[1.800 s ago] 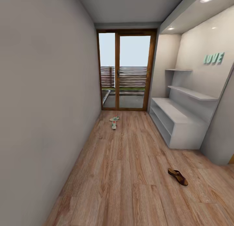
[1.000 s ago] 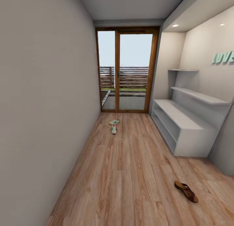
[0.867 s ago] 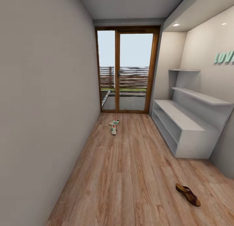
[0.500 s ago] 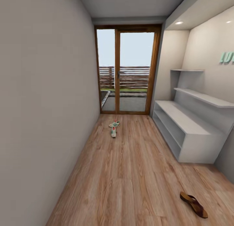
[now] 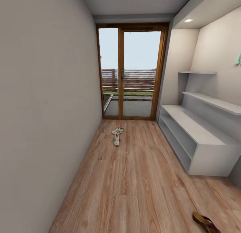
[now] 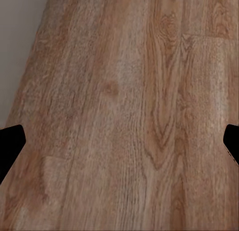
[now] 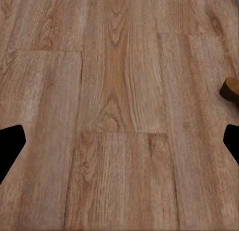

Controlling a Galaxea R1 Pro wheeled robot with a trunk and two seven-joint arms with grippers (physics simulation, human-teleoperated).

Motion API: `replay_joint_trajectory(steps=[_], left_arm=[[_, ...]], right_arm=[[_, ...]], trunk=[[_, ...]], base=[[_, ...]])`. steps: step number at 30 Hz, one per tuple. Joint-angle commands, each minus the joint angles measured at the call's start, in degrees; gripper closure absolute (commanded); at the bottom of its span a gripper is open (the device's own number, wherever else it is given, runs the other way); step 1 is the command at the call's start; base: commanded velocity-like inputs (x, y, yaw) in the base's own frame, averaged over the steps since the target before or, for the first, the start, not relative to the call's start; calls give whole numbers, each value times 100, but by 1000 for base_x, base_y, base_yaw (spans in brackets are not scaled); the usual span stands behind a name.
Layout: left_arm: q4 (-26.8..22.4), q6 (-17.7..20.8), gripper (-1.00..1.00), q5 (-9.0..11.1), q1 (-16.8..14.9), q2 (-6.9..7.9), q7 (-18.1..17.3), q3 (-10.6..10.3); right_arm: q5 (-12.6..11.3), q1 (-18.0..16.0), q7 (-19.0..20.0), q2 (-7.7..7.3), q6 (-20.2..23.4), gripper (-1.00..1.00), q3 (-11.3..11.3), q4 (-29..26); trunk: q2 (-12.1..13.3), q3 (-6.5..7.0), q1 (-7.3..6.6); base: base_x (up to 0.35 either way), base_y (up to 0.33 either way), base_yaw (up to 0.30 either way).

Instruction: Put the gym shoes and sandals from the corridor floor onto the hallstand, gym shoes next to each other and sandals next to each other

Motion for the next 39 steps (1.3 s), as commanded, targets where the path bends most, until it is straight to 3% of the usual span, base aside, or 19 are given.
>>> replay_joint_trajectory(steps=[1,23,39], left_arm=[[23,-40,-100,37,-6,7,-11,97],[46,-51,-100,1,-7,0,-34,118],[55,-51,-100,1,-7,0,-36,118]], right_arm=[[20,-4,-10,1,-35,-100,-12,71],[17,-4,-46,8,-45,-100,-49,92],[9,-4,-52,9,-43,-100,-49,100]], trunk=[[-3,-6,3],[-3,-12,3],[-3,-140,3]], base=[[338,0,0],[338,0,0],[338,0,0]])
